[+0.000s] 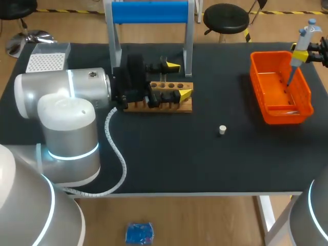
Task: Invert the test tube, pick up the pipette, mount the tip to pipette, aspirate from beaker and dispense into the tube, eject the tip, return the pipette, and cap with the stopper.
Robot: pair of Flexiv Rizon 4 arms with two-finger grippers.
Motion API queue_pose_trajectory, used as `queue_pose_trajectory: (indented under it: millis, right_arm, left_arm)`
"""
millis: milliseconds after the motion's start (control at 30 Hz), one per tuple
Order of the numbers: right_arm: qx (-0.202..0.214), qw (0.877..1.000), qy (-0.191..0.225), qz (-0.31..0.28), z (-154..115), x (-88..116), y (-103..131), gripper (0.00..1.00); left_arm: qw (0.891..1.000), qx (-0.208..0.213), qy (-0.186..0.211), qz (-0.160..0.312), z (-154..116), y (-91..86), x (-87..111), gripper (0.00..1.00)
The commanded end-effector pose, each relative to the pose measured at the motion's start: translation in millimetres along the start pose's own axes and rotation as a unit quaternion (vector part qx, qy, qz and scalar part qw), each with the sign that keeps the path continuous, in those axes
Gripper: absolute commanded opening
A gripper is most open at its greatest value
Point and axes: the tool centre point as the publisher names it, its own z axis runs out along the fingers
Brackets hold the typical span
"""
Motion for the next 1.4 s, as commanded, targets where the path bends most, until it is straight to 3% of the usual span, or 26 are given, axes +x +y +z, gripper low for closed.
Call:
queue_pose_trajectory:
  millis: [33, 167, 400, 633, 1067, 1400]
  right_arm:
    - [0.01, 1.0, -0.014, -0.001, -3.7, 7.9, 4.8, 0.0]
    - [-0.007, 1.0, 0.0, 0.01, 3.0, 42.6, 16.1, 0.0]
    - [-0.035, 0.996, 0.074, 0.036, 52.5, 103.1, 27.3, 0.0]
    - [-0.022, 0.992, 0.126, 0.018, 112.9, 139.1, 6.5, 0.0]
    - [-0.027, 0.987, 0.16, -0.007, 216.2, 156.6, -18.8, 0.0]
    - [-0.013, 0.986, 0.166, 0.001, 258.2, 154.4, -24.4, 0.0]
  left_arm:
    - [1.0, 0.001, 0.0, 0.001, 0.7, 1.0, 0.0, 1.0]
    - [1.0, 0.001, 0.0, 0.001, 0.7, 1.0, 0.0, 1.0]
    - [1.0, 0.001, 0.0, 0.001, 0.7, 1.0, 0.0, 1.0]
    - [1.0, 0.001, 0.0, 0.001, 0.7, 1.0, 0.0, 1.0]
    - [1.0, 0.001, 0.0, 0.001, 0.7, 1.0, 0.0, 1.0]
    - [1.0, 0.001, 0.0, 0.001, 0.7, 1.0, 0.0, 1.0]
